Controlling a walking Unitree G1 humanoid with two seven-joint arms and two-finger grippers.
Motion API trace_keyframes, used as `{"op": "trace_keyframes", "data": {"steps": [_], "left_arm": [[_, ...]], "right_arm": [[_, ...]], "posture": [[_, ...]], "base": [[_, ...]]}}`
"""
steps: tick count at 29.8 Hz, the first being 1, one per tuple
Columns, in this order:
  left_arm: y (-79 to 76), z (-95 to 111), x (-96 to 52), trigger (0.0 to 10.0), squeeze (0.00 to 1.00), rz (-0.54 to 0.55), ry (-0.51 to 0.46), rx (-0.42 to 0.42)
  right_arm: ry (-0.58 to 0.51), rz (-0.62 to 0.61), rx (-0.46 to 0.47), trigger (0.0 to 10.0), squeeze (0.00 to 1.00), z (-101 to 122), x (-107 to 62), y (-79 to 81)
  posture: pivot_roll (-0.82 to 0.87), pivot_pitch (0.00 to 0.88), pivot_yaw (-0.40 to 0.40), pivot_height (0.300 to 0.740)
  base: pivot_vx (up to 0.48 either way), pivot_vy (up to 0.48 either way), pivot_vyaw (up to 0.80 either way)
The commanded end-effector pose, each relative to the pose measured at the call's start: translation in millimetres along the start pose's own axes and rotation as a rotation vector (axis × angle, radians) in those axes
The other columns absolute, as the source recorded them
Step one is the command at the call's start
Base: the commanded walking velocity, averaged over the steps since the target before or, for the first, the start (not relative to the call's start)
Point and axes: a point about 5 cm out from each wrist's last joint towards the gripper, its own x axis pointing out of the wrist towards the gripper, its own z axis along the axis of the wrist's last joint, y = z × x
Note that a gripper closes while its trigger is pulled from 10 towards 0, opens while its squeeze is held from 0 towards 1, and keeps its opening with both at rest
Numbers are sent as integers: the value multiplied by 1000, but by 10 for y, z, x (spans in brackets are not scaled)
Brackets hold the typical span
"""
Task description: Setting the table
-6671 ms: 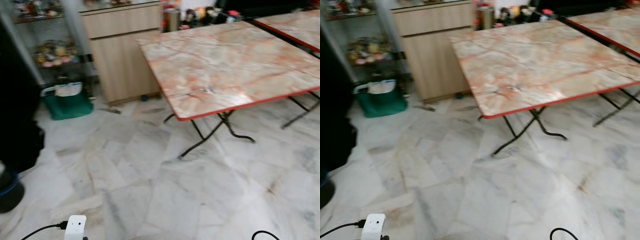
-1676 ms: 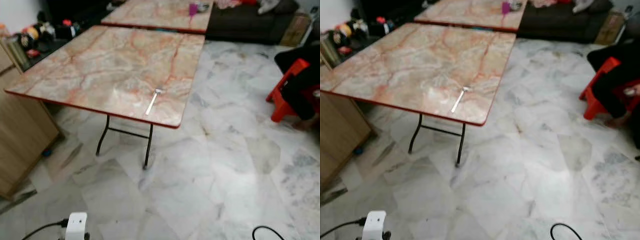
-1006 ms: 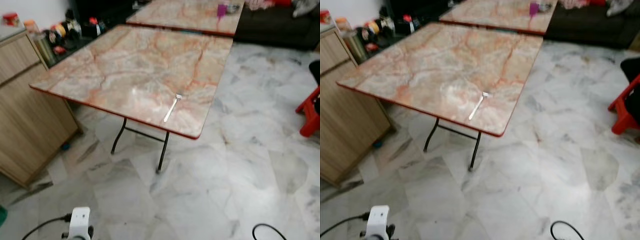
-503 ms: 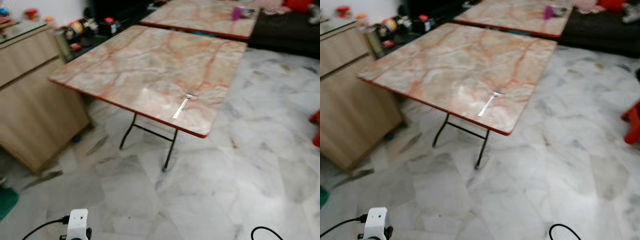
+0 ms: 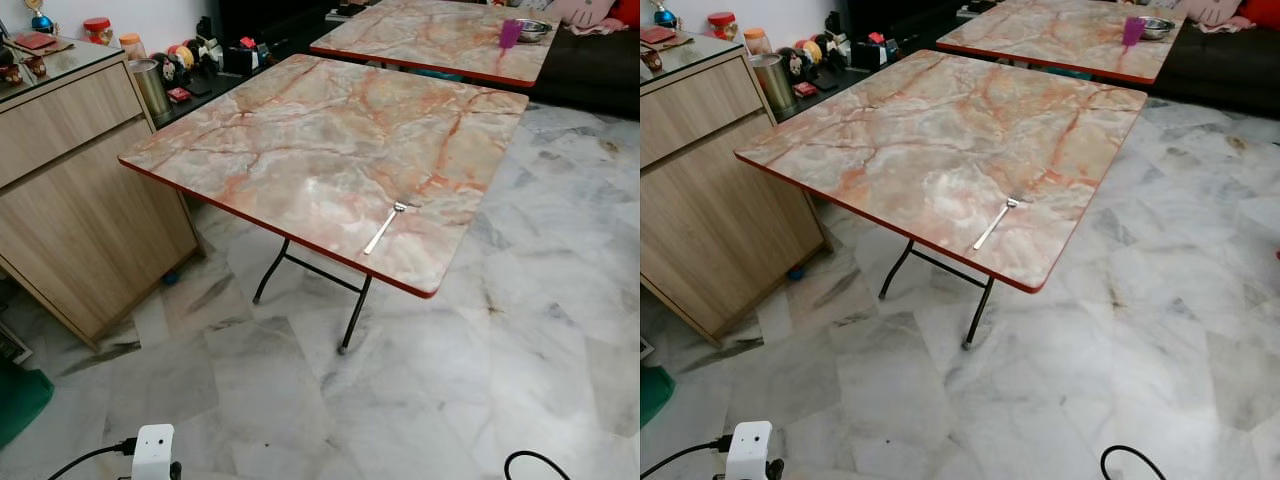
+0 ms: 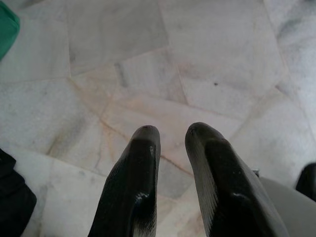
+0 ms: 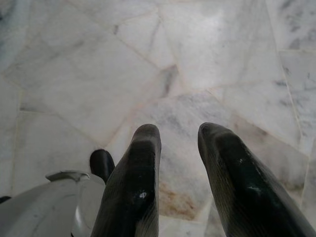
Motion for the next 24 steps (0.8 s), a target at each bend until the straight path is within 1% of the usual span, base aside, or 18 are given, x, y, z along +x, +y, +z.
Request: {"op": "trace_keyframes", "data": {"steps": [1, 7, 10, 14, 22, 24], "left_arm": [[14, -26, -6, 10000, 0, 5, 11, -14], [15, -25, -5, 10000, 0, 5, 11, -12], [17, -25, -6, 10000, 0, 5, 11, -9], [17, -23, -5, 10000, 0, 4, 9, -8], [15, -20, -5, 10000, 0, 4, 7, -8], [15, -19, -5, 10000, 0, 4, 6, -9]], "right_arm": [[4, 0, -22, 10000, 0, -13, -3, -8], [4, -1, -24, 10000, 0, -12, -3, -7], [7, -11, 28, 10000, 0, -28, -7, -5], [7, -8, 12, 10000, 0, -24, -6, -4], [3, -10, 21, 10000, 0, -21, -6, -4], [3, -10, 23, 10000, 0, -21, -6, -4]], "posture": [[22, 22, 18, 740], [22, 21, 19, 740], [21, 12, 20, 740], [21, 12, 20, 740], [21, 7, 20, 740], [21, 13, 21, 740]], "base": [[277, 0, 450], [278, 0, 506], [275, 0, 0], [277, 0, 0], [272, 0, 0], [0, 0, 0]]}}
